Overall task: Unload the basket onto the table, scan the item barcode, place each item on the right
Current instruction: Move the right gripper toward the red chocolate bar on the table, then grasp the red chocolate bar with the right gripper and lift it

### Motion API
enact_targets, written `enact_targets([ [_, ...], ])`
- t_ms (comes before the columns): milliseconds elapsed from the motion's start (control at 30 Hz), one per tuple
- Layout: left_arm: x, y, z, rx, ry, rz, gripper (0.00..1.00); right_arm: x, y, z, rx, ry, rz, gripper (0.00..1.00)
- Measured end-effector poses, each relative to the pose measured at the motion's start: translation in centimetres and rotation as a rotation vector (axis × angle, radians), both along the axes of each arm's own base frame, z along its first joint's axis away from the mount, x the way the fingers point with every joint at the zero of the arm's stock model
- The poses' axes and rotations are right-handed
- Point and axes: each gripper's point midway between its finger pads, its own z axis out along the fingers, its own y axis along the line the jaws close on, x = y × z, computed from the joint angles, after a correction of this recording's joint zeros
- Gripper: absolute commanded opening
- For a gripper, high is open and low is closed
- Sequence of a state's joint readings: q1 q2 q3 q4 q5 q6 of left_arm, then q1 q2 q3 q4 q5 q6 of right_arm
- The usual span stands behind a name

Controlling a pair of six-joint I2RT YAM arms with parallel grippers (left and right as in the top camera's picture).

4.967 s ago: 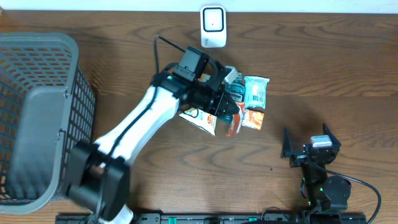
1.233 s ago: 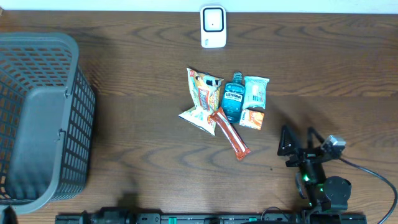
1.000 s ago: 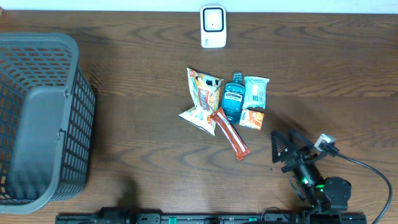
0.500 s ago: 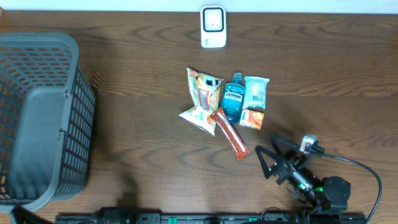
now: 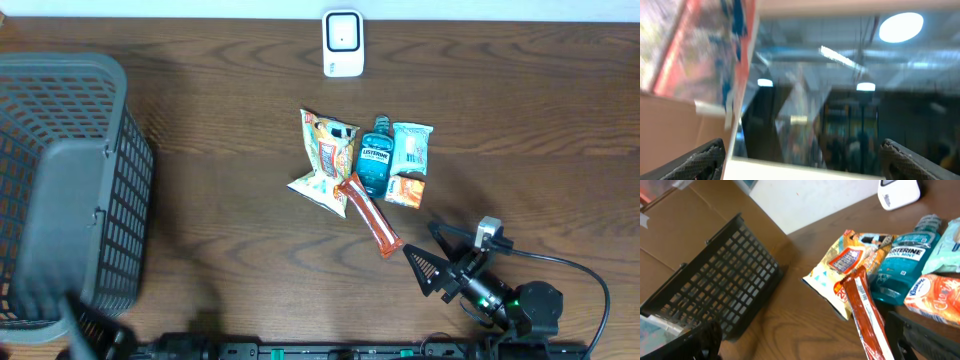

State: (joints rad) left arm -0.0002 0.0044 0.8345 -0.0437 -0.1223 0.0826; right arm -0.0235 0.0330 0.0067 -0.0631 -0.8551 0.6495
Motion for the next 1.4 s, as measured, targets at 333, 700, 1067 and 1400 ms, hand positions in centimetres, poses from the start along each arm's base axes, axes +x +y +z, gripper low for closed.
enact_targets([
  [333,7.7,0.0,-7.3,-0.039,0.167,-0.027,0.98,0.6,-0.1,-3.0,-0.061,0.106,0.006,0.96],
  [700,14.5,-2.8,-17.9,-0.071,0.405,-0.227,0.98,2.1,-0.3,-0.3,-0.148,0.106,0.012,0.96],
  [1067,16.1,-6.1,-22.9,0.145,0.522,-0.331,0.98,3.0,0.8,-2.6,-0.368,0.27,0.057,0.95],
  [1400,17.4,-6.2,-27.9,0.142,0.627,-0.342,0.98,2.1,5.3,-6.6,-0.725,0.324,0.083,0.94],
])
